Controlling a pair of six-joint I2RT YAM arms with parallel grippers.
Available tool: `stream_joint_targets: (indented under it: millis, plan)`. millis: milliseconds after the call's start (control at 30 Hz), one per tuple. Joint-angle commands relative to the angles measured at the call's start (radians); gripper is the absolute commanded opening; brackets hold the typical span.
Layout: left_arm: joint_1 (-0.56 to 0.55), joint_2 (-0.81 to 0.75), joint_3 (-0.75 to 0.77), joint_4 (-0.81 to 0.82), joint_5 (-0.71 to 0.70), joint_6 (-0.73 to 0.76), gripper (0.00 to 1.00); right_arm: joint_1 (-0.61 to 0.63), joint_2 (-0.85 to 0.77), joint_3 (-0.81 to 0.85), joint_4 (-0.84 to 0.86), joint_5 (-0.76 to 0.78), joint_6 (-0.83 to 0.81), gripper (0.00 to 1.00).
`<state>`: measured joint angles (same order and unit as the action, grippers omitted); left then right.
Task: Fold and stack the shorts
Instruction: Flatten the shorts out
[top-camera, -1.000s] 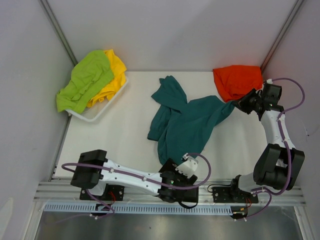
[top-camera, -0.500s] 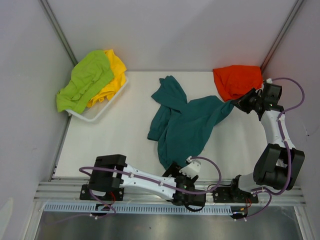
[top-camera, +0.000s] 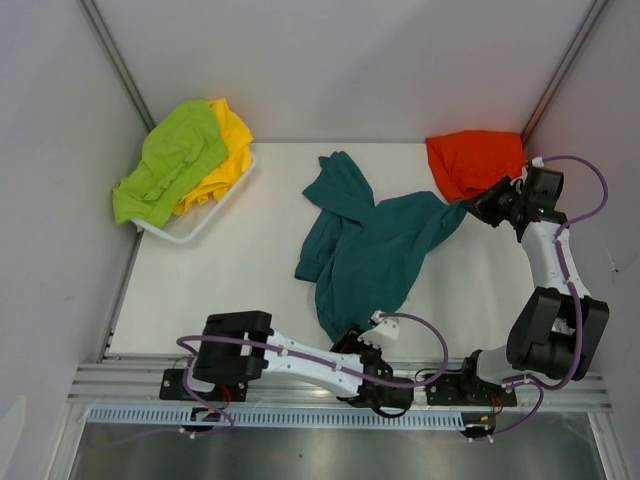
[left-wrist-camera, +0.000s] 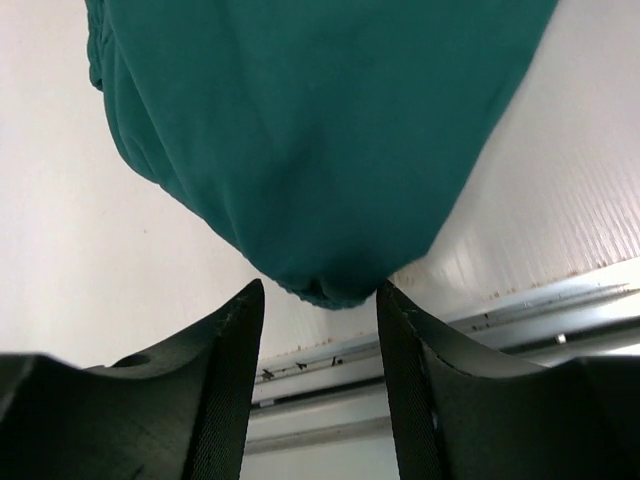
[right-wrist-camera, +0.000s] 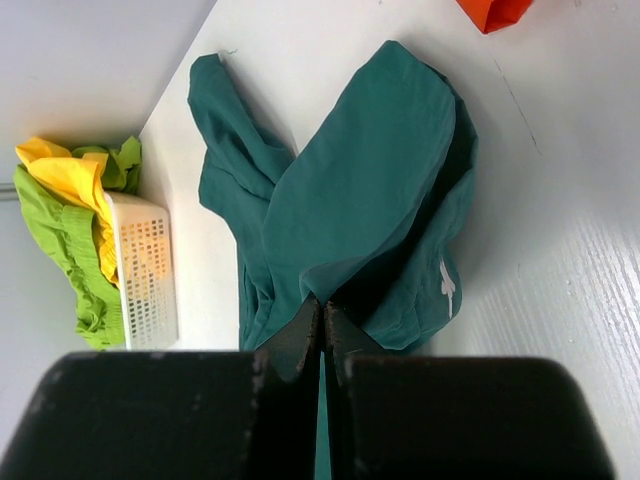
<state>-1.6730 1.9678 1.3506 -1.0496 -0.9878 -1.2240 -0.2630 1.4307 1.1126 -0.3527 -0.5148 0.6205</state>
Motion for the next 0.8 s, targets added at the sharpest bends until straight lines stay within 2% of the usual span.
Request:
stream_joint_targets:
  millis: [0,400,467,500,567,600,733,767]
  plan:
    - [0.028,0.035,0.028,0.005,-0.080,-0.055,0.51,0.001,-0.013,0.009,0.043,-0.024,0.007,0.00]
    - [0.047,0.088,0.019,0.076,-0.051,-0.006,0.49,0.001,-0.012,0.007,0.047,-0.033,0.013,0.00]
    - [0.055,0.089,0.019,0.069,-0.054,-0.011,0.40,0.001,-0.010,0.009,0.049,-0.033,0.013,0.00]
    - [0.059,0.086,0.016,0.068,-0.055,-0.012,0.27,0.001,-0.012,0.006,0.049,-0.033,0.013,0.00]
    - [0.062,0.075,0.010,0.057,-0.058,-0.022,0.13,0.001,-0.012,0.007,0.049,-0.033,0.012,0.00]
    - [0.065,0.072,0.010,0.051,-0.058,-0.034,0.00,0.001,-0.012,0.010,0.047,-0.034,0.013,0.00]
    - [0.068,0.042,0.009,0.020,-0.043,-0.025,0.00,-0.001,-0.012,0.024,0.029,-0.031,0.005,0.00]
    - [0.079,0.002,-0.008,0.069,-0.011,0.065,0.00,0.001,-0.012,0.042,0.002,-0.030,-0.002,0.00]
